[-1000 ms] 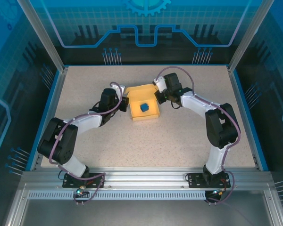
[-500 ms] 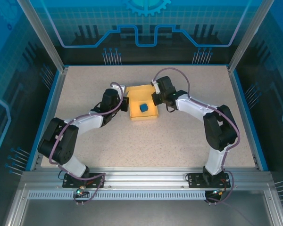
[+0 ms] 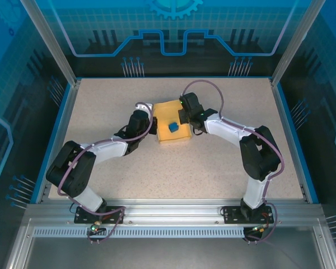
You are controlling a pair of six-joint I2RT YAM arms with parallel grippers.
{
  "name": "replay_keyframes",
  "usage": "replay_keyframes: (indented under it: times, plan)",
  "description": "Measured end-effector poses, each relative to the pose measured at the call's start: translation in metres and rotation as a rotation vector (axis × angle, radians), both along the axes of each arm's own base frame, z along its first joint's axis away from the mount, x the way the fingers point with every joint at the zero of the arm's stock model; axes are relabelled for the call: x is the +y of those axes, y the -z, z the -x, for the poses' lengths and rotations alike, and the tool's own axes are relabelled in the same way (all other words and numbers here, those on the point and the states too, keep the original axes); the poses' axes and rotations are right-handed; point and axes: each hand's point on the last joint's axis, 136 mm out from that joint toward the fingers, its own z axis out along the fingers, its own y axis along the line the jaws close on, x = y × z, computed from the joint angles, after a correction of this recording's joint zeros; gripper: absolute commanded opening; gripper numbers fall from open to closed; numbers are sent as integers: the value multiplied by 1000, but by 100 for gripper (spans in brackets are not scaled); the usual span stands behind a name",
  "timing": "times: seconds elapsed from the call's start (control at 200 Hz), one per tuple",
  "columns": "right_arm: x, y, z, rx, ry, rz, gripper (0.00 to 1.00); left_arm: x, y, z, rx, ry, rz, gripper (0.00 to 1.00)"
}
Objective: Fold the paper box
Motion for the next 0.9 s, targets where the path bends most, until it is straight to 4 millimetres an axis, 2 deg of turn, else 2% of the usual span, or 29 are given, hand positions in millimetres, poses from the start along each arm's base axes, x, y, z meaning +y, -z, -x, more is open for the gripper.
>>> replay_keyframes:
  times: [0.21, 0.64, 0.9]
  plan:
    - [5, -3, -2, -28, 18, -23, 0, 0, -1, 2, -23, -59, -8, 0]
    - [6, 12, 3, -57, 58, -72, 0, -6, 5, 10, -49, -154, -24, 0]
    - [7, 14, 18, -113, 50, -100, 0, -10, 12, 25, -100, -180, -33, 0]
